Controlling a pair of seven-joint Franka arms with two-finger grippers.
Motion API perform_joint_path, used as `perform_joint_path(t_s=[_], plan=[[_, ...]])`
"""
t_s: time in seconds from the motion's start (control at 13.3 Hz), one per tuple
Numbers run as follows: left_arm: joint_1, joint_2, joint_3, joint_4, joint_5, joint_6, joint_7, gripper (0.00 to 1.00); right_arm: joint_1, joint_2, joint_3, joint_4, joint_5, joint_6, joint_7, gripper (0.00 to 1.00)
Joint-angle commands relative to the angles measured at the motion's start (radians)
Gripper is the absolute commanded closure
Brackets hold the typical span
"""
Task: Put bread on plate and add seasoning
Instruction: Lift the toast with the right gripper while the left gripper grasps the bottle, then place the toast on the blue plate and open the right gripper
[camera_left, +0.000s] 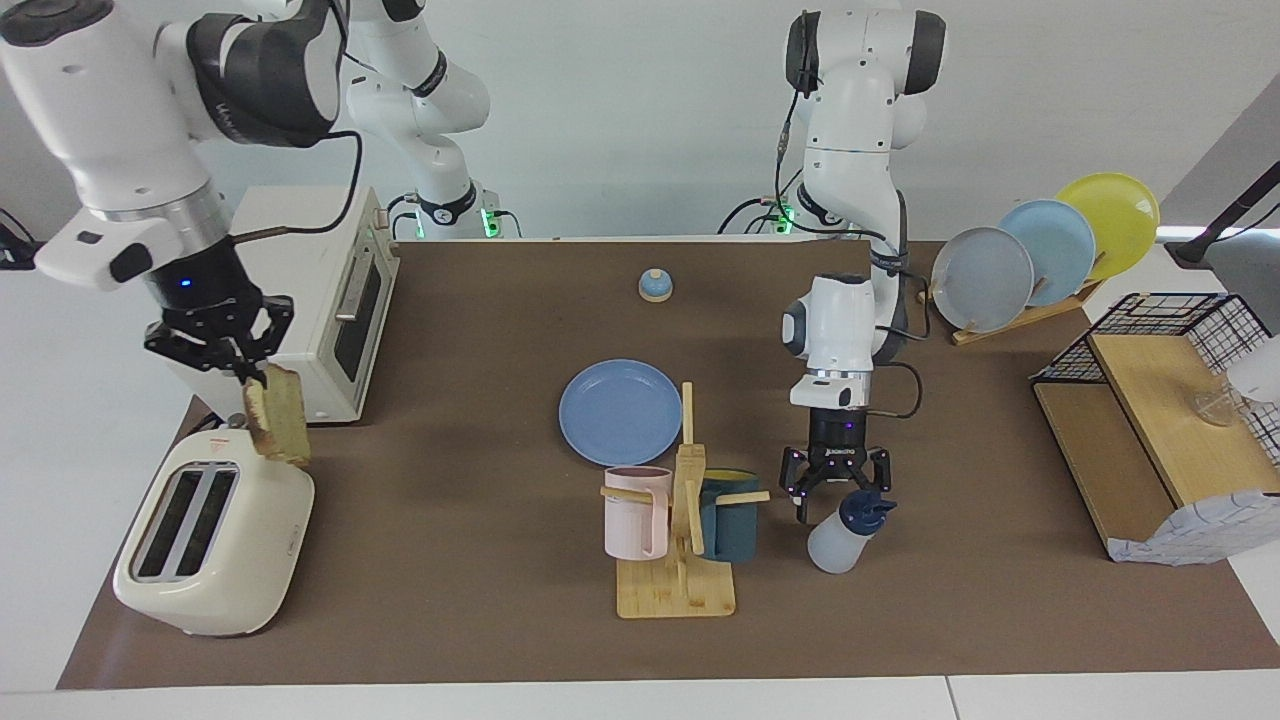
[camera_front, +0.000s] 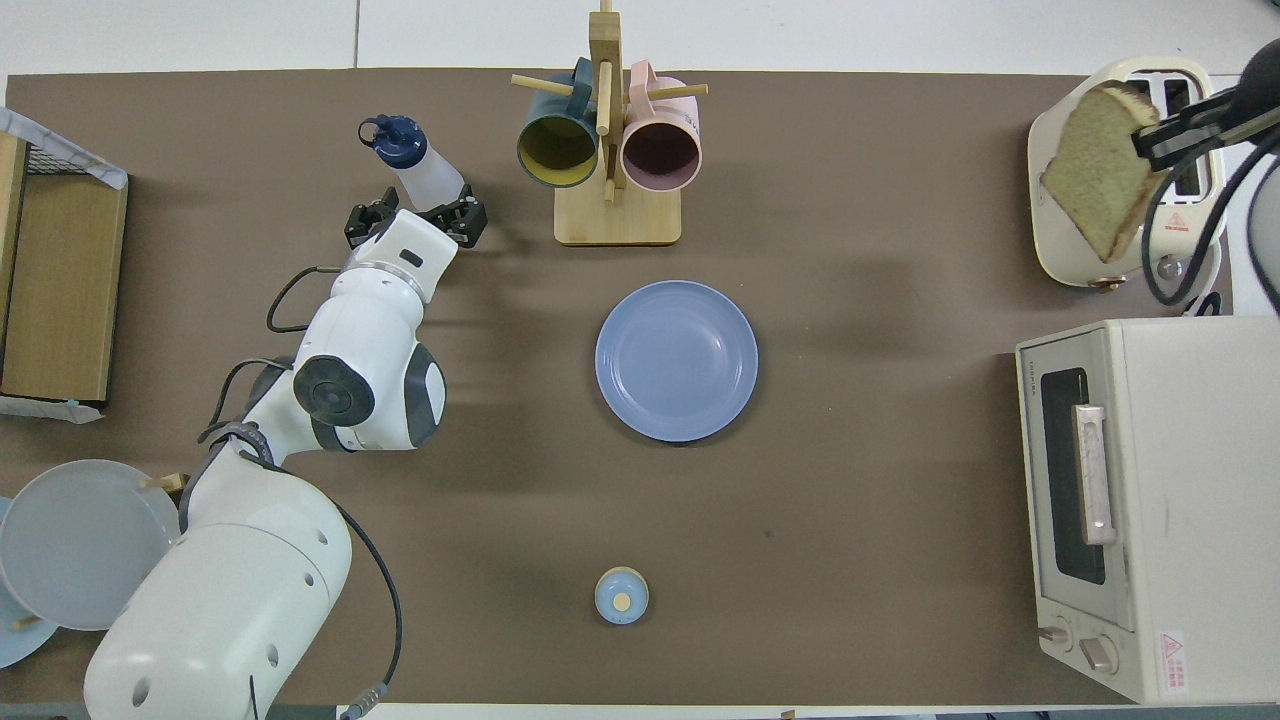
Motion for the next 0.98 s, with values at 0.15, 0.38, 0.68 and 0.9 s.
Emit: perform_joint_path(t_s=[0.15, 0.38, 0.68, 0.9], plan=[[-0.031, 0.039, 0.049, 0.074, -0.025, -0.076, 0.011, 0.0, 0.19, -0.057, 0.021, -0.082, 0.042, 0.015, 0.29, 1.0], [-0.033, 0.044, 0.053, 0.105, -0.025, -0.123, 0.011, 0.0, 0.294, -0.141, 0.023, -0.305, 0.125, 0.225, 0.474, 1.0], [-0.033, 0.048, 0.072, 0.133, -0.025, -0.157, 0.011, 0.0, 0.427, -0.133, 0.023, -0.427, 0.132, 0.395, 0.626, 1.0], [-0.034, 0.062, 0.072, 0.136, -0.025, -0.156, 0.009, 0.0, 0.49, -0.123, 0.023, -0.516, 0.132, 0.526, 0.727, 1.0]])
